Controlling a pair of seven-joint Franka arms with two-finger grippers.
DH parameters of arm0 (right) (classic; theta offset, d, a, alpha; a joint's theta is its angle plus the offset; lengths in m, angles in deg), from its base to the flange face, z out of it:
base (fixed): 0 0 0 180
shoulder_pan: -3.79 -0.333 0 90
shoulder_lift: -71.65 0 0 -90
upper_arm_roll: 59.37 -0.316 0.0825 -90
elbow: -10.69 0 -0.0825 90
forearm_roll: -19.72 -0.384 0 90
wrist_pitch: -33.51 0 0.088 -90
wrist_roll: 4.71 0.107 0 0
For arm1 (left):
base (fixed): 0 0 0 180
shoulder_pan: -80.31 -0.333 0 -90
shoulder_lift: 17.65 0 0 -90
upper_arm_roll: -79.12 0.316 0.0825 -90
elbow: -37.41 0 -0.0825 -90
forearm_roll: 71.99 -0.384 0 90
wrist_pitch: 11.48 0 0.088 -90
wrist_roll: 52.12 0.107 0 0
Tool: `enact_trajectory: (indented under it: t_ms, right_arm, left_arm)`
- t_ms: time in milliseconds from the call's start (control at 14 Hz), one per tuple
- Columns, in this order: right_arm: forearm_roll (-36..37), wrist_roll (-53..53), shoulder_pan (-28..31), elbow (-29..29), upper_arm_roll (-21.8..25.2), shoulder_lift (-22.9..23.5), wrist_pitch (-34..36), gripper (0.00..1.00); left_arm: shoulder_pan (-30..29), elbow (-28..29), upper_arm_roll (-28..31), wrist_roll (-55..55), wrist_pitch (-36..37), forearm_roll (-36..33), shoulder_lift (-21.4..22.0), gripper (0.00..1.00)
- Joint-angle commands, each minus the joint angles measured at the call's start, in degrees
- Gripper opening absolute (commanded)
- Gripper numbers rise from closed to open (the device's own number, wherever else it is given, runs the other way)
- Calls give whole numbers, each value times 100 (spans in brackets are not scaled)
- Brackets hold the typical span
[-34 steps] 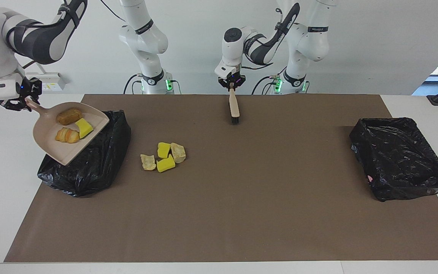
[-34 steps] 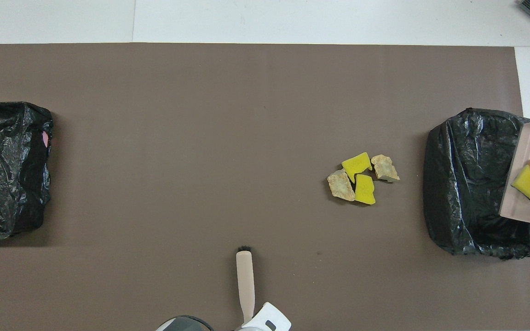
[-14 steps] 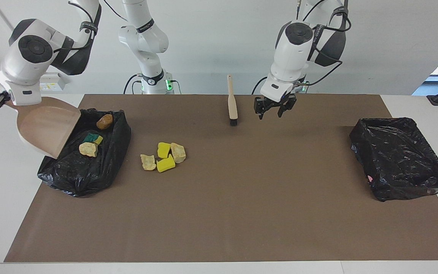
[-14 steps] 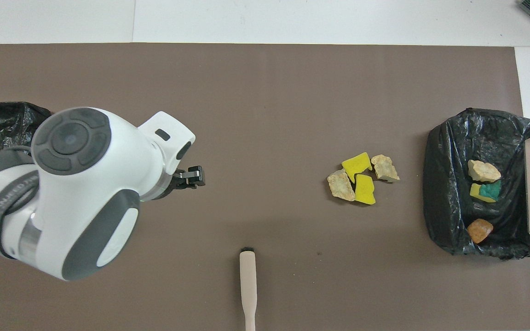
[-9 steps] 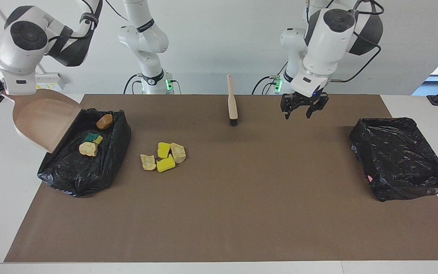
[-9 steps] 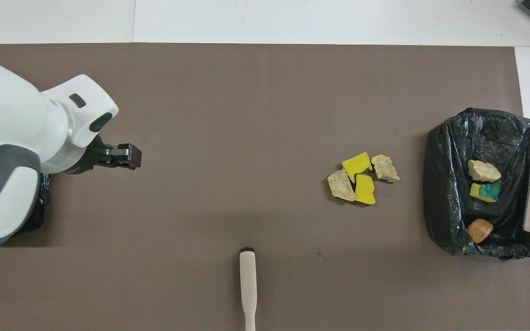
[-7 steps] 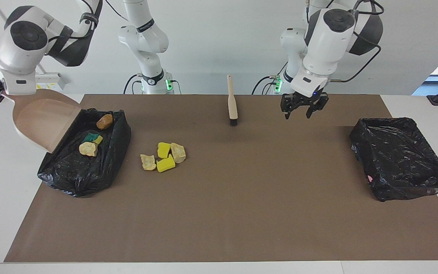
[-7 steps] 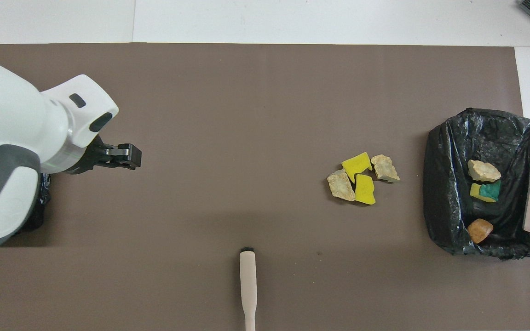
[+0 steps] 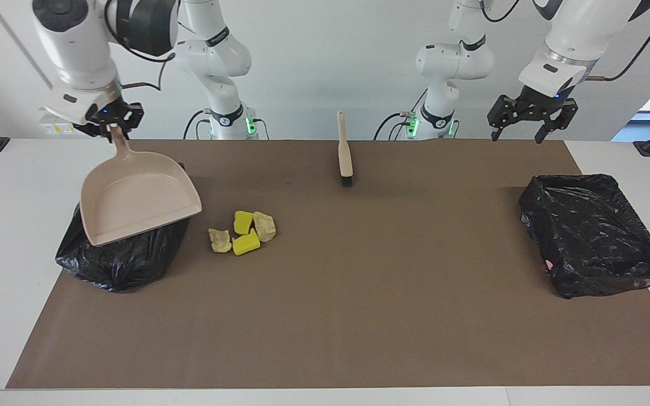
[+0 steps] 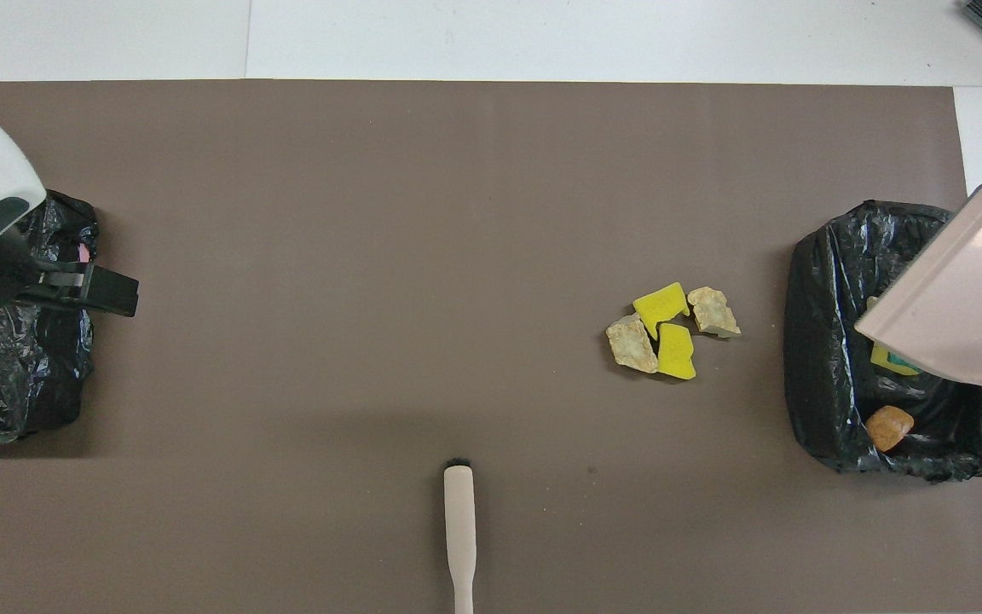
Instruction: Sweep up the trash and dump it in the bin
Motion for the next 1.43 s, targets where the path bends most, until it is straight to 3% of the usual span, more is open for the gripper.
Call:
enact_trajectory:
  t_ms: [0,286,571,1000,1357]
  right_arm:
    - [-828,1286,-293,-1,18,30,-1,0]
    - [-1313,3072,-1444,209,18,679,-598,0]
    - [-1604,4734,-2359,1263,18,2058,-1046,0]
    - [-1665,5492,-3168,1923,-121,3175,-1915,0]
    - [-1964,5545,-3327,1915,-140,3747,-2848,0]
  left_arm:
    - [-80,6,-55,10,93,-51,31,100]
    - [-168,-38,138,80,110,-51,49,100]
    - [-343,-283,227,98,338,-103,-48,100]
    - [-352,-372,226,230,339,-165,-109,100]
    - [-291,-293,218,414,233,-244,-48,100]
